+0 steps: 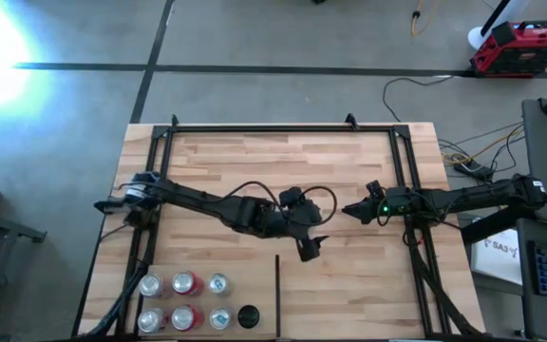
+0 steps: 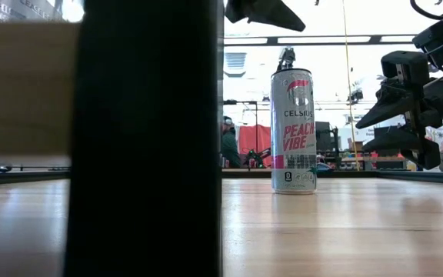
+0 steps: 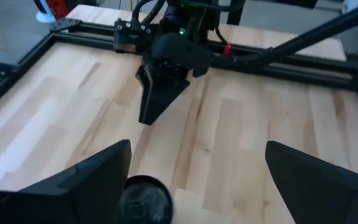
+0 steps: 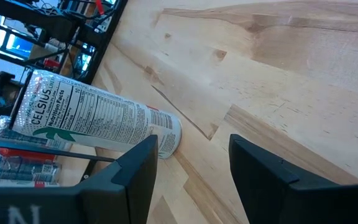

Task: Place canned beverage on shelf
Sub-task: Put the white pink soda can on the shelf aligned with the other white pink soda can

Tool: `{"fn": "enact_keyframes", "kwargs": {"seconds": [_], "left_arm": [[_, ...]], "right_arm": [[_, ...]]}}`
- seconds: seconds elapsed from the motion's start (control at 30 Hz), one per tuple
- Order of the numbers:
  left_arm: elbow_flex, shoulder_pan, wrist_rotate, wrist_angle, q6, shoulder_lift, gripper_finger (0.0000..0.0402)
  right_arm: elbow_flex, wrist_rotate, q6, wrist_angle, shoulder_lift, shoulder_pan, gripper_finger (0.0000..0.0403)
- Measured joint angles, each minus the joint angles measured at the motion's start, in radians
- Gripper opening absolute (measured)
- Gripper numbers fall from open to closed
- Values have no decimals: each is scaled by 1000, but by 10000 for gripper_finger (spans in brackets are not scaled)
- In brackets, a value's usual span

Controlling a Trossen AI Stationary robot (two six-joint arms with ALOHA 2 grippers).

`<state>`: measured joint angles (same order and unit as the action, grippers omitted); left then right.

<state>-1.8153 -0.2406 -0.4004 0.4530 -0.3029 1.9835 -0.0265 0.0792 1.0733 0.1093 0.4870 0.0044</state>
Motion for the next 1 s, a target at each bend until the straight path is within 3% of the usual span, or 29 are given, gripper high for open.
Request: {"fn": "enact_keyframes", "kwargs": {"seconds": [0.2,0.33,0.5,0.73,1.0], "left_arm": [[81,17,0,-25,-34,-10,354],[204,27,-1,-192,-1,-63,354],[453,33,-1,-541,78,-164,354],[795,28,-1,-1214,178,-190,354],[797,36,31,-1126,173,-186,354]], "right_arm": [[0,0,0,0,0,0,183],[0,0,0,0,0,0,183],[0,0,0,0,0,0,183],[0,0,0,0,0,0,183],[0,0,0,0,0,0,183]]}}
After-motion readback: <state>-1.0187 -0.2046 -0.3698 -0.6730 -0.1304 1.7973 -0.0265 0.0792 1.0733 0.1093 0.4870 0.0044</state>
